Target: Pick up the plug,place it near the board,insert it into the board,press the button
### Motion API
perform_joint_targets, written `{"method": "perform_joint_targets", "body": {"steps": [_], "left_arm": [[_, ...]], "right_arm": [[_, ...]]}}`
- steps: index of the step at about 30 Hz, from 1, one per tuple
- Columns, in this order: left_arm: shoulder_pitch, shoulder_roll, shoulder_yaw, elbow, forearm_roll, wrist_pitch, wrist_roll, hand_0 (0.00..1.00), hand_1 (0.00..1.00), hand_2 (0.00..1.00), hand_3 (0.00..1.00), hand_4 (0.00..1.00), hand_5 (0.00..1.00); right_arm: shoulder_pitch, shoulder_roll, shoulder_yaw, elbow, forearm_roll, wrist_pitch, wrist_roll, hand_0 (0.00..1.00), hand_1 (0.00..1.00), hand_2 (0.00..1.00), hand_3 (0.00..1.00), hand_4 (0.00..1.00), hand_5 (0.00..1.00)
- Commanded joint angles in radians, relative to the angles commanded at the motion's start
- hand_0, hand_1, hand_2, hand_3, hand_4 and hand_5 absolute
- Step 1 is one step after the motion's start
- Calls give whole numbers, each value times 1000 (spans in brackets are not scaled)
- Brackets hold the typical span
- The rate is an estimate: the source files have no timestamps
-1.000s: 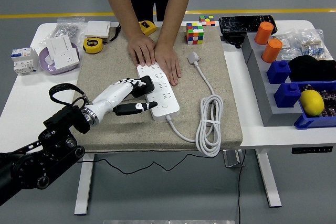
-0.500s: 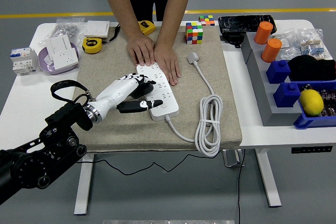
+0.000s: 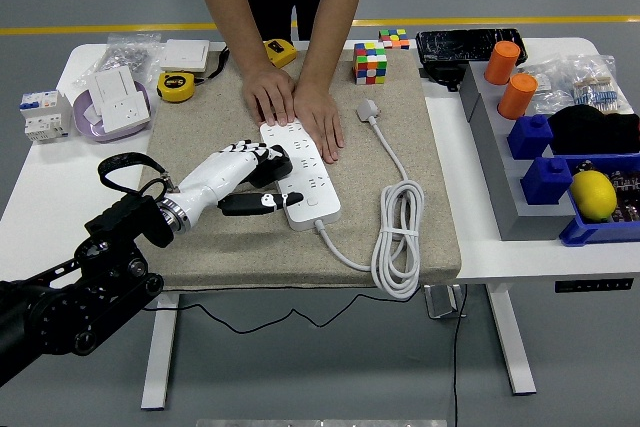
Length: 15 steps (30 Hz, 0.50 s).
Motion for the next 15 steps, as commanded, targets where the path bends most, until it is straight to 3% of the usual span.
{"method": "perform_joint_targets", "body": {"steps": [9,15], "left_arm": [[-36,-12,52,6,6,-3,-3,993,965,897,856,998,998],[-36,-17,48,13,11,-5,-2,997,967,896,856,998,998]], "right_arm": [[6,-1,-5,0,4,0,2,952,896,840,859,998,931],[5,-1,-5,0,4,0,1,952,896,840,860,998,931]]}}
